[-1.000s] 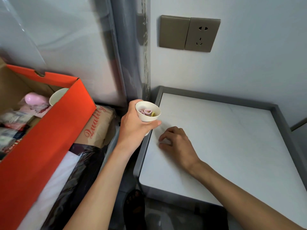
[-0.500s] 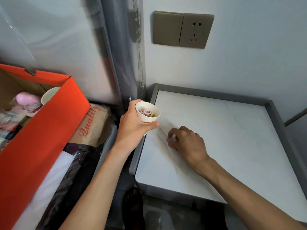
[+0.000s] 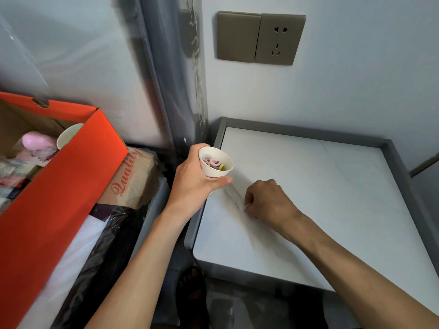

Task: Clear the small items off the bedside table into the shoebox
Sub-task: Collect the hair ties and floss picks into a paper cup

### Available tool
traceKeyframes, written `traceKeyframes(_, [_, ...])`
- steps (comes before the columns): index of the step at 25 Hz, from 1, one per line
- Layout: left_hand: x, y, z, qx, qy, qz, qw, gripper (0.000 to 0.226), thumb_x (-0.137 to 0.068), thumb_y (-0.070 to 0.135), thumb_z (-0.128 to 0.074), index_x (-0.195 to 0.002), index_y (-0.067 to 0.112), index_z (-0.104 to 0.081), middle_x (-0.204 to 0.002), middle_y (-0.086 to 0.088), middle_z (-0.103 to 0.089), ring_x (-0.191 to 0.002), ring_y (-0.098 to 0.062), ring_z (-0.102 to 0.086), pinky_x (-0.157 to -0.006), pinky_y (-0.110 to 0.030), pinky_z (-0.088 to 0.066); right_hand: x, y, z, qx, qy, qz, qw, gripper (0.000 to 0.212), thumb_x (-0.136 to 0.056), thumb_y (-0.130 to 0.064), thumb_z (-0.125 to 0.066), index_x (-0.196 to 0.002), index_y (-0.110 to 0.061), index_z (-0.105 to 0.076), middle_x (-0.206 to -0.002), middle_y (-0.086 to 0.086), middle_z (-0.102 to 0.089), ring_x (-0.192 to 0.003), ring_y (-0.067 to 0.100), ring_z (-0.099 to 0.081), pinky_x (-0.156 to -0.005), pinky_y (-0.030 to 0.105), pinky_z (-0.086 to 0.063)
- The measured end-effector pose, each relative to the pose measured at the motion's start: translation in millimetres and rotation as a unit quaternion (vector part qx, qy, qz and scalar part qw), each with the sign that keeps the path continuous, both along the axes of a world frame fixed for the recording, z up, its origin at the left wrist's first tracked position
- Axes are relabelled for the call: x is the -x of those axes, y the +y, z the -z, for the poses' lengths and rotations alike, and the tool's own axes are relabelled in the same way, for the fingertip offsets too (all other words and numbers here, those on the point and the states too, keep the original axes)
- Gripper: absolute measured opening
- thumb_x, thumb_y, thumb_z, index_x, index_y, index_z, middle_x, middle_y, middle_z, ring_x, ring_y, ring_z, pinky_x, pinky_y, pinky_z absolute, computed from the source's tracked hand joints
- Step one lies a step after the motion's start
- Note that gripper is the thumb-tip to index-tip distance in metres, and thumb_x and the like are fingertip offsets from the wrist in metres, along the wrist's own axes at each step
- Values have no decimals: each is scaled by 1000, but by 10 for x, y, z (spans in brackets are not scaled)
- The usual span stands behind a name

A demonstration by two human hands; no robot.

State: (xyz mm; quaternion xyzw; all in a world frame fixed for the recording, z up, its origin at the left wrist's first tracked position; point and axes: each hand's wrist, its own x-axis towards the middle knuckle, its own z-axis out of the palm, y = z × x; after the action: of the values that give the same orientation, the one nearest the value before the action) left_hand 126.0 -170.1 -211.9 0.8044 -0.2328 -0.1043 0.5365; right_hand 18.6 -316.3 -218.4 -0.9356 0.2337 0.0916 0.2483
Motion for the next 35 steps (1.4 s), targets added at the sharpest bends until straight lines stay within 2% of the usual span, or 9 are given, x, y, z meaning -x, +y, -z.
traceKeyframes(3, [9, 1, -7, -5, -2, 13, 1000, 73, -59, 23, -94, -119, 31, -54, -99, 16, -65, -86, 11, -58, -72, -13, -51, 7, -133, -104, -64, -19, 46, 997, 15, -73, -5, -63, -68, -17, -70, -67, 1, -70, -65, 14, -66, -59, 19, -53])
traceKeyframes(5, [20, -2, -9, -6, 1, 25, 1000, 72, -59, 22, -94, -119, 30, -54, -100, 15, -65, -86, 11, -58, -70, -9, -49, 4, -264, -243, -117, -85, 101, 984, 14, -74, -6, -67, -68, -18, -72, -59, -1, -70, -57, 8, -64, -52, 10, -45])
traceKeyframes(9, [59, -32, -16, -7, 6, 57, 998, 72, -58, 22, -94, -117, 32, -54, -99, 14, -67, -87, 9, -60, -67, -10, -48, -36, -335, -536, -270, -260, 133, 917, 10, -77, -6, -71, -72, -15, -71, -62, 8, -71, -60, 13, -65, -67, 27, -50])
traceKeyframes(14, [120, -98, -14, -15, 2, 100, 995, 73, -58, 22, -92, -117, 36, -53, -95, 19, -67, -88, 6, -62, -67, -6, -45, -145, -27, -512, -167, -282, -21, 945, 11, -77, -9, -78, -77, -19, -75, -76, -4, -71, -70, 8, -66, -69, 22, -51])
traceKeyframes(19, [156, -135, -7, -20, 5, 112, 994, 71, -55, 27, -88, -114, 41, -52, -93, 22, -67, -87, 3, -65, -65, -8, -46, -188, -47, -460, -81, -257, -102, 958, 17, -77, -3, -73, -83, -17, -78, -83, 0, -68, -75, 10, -61, -66, 13, -43])
traceKeyframes(24, [179, -166, -58, -17, 8, 121, 993, 74, -54, 28, -88, -117, 41, -53, -97, 23, -69, -90, 5, -66, -67, -10, -49, -170, -23, -594, -12, -229, -201, 952, 16, -76, 5, -63, -74, -6, -73, -77, 8, -63, -70, 21, -57, -63, 31, -43])
traceKeyframes(26, [200, -161, -95, -9, 9, 120, 993, 74, -55, 26, -90, -117, 40, -53, -97, 23, -69, -91, 6, -65, -67, -9, -48, -153, -17, -687, -10, -210, -214, 954, 21, -74, 8, -59, -68, -9, -69, -71, 6, -59, -64, 21, -53, -56, 32, -41])
traceKeyframes(30, [293, -101, -266, 14, 25, 124, 992, 74, -54, 27, -91, -117, 41, -54, -96, 24, -70, -91, 7, -66, -67, -7, -48, -100, -25, -988, -41, -169, -212, 962, 30, -77, 2, -64, -74, -25, -76, -69, -5, -66, -59, 6, -55, -54, 10, -36])
traceKeyframes(35, [423, 94, -703, 46, 20, 122, 991, 79, -46, 42, -89, -117, 40, -54, -100, 20, -71, -97, 1, -66, -81, -20, -52, 64, 74, -1485, -15, -248, -202, 947, 21, -81, -5, -73, -87, -23, -80, -79, -8, -75, -75, 2, -64, -68, 16, -49])
